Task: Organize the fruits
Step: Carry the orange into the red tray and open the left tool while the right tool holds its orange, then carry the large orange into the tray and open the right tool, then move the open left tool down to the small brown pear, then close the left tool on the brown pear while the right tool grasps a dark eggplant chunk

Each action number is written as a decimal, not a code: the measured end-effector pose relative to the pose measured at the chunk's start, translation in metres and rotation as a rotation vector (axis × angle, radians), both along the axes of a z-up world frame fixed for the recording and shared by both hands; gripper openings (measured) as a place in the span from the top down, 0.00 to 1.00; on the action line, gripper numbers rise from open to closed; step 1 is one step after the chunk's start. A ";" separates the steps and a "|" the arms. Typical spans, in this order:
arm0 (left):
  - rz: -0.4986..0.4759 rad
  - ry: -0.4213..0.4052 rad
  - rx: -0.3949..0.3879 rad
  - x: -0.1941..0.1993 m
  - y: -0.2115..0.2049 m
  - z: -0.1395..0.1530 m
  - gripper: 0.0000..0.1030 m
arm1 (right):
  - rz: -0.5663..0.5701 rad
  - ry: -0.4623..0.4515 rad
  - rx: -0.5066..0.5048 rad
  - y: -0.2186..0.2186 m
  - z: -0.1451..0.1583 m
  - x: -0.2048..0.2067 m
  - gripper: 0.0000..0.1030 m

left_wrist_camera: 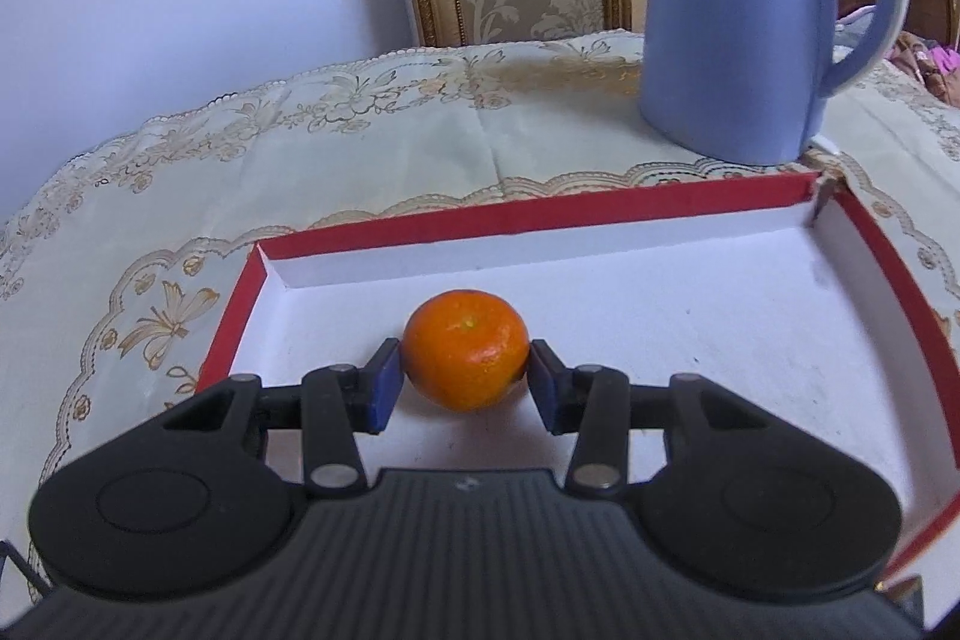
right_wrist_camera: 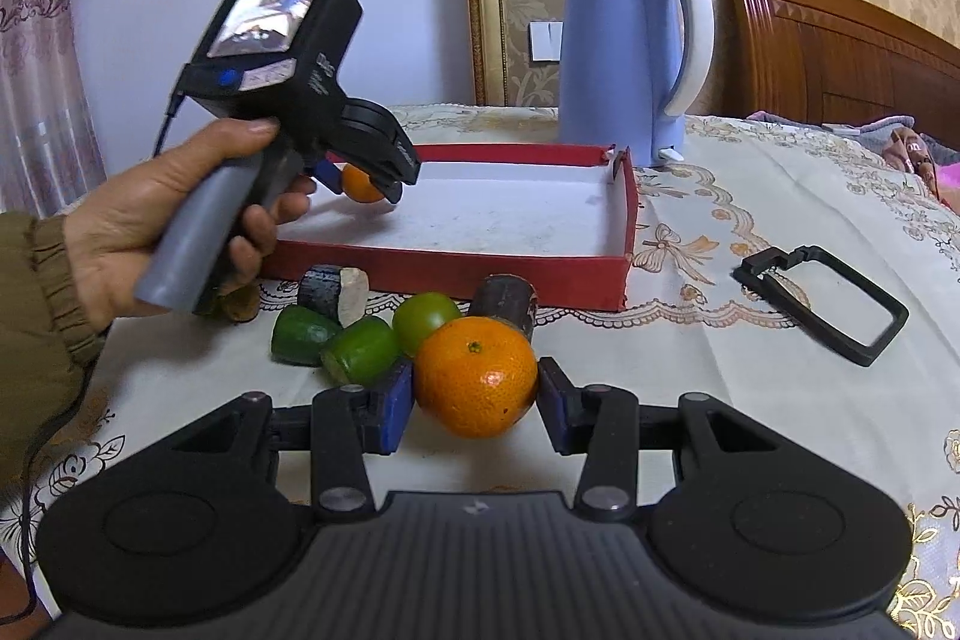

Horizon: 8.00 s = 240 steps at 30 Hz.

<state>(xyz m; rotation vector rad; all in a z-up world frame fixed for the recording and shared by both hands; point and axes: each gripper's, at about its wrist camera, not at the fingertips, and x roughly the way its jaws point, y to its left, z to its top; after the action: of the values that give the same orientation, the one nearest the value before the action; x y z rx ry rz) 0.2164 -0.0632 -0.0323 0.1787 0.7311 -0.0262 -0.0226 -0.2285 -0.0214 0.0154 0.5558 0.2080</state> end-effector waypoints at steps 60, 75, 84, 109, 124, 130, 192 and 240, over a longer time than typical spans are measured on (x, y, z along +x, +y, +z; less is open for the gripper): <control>0.120 -0.084 -0.057 -0.188 0.101 0.011 0.00 | -0.018 0.064 -0.137 0.026 0.021 0.213 0.58; 0.094 -0.071 -0.093 -0.190 0.101 0.008 0.00 | -0.041 0.060 -0.195 0.035 0.017 0.214 0.36; -0.022 -0.059 -0.148 -0.196 0.083 0.008 0.04 | -0.079 -0.076 -0.054 0.000 0.046 0.125 0.36; 0.247 0.030 -0.305 -0.142 0.106 0.002 0.27 | -0.016 -0.073 -0.005 0.002 0.014 0.033 0.36; 0.260 0.137 -0.446 -0.152 0.129 0.010 0.47 | 0.000 -0.099 -0.015 0.005 0.021 0.022 0.28; 0.271 0.131 -0.423 -0.170 0.140 0.017 0.47 | 0.029 -0.122 -0.038 0.012 0.026 0.012 0.28; 0.107 -0.011 -0.218 -0.140 0.115 0.042 0.75 | 0.121 -0.064 -0.138 0.040 0.002 0.004 0.29; -0.028 -0.046 -0.149 -0.156 0.068 0.050 0.75 | 0.313 0.024 -0.293 0.000 -0.010 0.078 0.57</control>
<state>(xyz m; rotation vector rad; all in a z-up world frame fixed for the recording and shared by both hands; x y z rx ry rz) 0.0600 0.0047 0.0182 0.0470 0.6782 -0.1032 0.0552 -0.2285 -0.0315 -0.3555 0.6069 0.4294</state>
